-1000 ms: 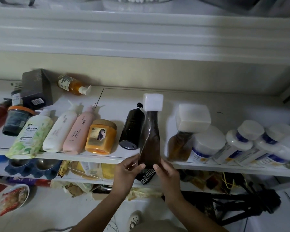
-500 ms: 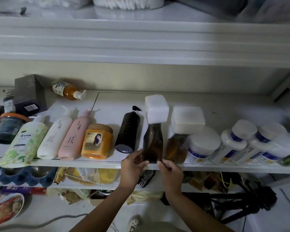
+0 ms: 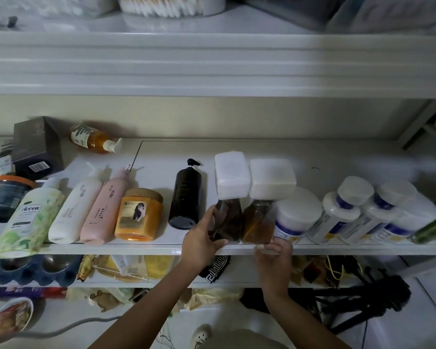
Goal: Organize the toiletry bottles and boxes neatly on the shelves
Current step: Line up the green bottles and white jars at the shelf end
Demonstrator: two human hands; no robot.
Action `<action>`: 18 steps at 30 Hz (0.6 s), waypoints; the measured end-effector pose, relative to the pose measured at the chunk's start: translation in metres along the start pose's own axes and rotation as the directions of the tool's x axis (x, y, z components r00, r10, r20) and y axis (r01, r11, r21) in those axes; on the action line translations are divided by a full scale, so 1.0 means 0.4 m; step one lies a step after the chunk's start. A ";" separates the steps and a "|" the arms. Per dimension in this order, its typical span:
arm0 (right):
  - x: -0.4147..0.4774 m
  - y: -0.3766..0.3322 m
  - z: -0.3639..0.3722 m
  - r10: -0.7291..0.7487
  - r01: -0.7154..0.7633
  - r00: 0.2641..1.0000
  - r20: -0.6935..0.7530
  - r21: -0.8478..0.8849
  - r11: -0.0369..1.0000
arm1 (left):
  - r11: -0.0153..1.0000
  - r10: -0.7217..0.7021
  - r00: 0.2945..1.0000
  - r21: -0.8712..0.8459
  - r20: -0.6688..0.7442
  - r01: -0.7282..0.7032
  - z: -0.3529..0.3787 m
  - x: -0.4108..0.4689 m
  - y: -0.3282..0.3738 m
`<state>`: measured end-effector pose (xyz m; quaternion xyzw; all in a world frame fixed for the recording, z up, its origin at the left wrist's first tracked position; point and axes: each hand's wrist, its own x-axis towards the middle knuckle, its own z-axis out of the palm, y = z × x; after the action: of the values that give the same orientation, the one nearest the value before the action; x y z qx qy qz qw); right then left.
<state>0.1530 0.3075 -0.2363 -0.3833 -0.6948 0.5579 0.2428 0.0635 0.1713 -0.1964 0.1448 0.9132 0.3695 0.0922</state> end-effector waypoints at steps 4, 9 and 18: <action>0.003 -0.003 -0.003 0.012 -0.014 1.000 0.028 0.041 0.999 | 0.999 0.003 1.000 -0.036 0.001 -0.003 -0.001 0.003 -0.003; 0.014 0.000 0.002 0.022 -0.024 0.999 0.026 0.077 0.997 | 0.992 0.045 0.999 -0.119 0.006 -0.044 -0.008 0.001 -0.007; 0.010 0.011 -0.016 0.012 -0.025 0.997 0.076 0.174 0.984 | 0.998 0.043 0.999 -0.046 0.008 -0.042 0.006 -0.010 -0.020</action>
<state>0.1567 0.3148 -0.2394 -0.3458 -0.6481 0.6331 0.2441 0.0664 0.1659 -0.2034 0.1637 0.9009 0.3915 0.0916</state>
